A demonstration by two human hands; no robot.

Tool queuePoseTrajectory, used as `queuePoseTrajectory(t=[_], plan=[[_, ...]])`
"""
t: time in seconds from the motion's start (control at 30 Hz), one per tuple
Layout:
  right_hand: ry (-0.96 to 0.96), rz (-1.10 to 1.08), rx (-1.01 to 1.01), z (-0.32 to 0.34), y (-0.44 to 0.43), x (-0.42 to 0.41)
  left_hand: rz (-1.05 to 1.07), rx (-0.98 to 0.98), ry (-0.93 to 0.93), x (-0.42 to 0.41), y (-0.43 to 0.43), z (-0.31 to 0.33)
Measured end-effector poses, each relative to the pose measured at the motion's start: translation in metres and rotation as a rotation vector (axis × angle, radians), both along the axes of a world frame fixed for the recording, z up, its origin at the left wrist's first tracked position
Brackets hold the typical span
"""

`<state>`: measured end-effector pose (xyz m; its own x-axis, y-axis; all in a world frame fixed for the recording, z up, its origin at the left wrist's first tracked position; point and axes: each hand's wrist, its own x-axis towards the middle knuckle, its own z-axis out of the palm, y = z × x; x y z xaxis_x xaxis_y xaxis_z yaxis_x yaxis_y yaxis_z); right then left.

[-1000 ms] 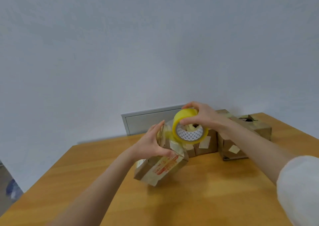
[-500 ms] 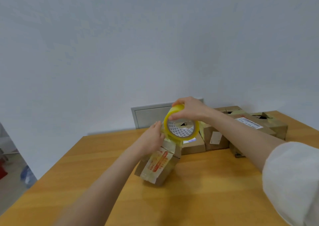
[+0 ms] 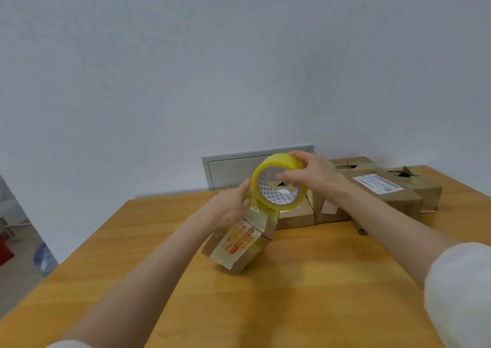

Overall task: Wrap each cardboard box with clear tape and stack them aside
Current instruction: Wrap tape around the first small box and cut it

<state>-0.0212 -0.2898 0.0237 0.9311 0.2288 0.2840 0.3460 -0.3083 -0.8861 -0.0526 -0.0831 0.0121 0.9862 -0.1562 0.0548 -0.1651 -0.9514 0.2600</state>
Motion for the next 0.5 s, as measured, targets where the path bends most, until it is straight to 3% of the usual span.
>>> queuePoseTrajectory(t=[0.27,0.37,0.5], plan=[[-0.035,0.031,-0.292,0.043,0.016,0.007,-0.023,-0.149,-0.030,-0.002,0.000,0.000],[-0.010,0.023,-0.258,0.039,0.026,0.012,-0.042,-0.194,-0.049,-0.007,0.004,-0.001],[0.050,0.016,-0.133,0.035,0.037,0.016,0.003,-0.399,-0.019,-0.010,0.019,-0.003]])
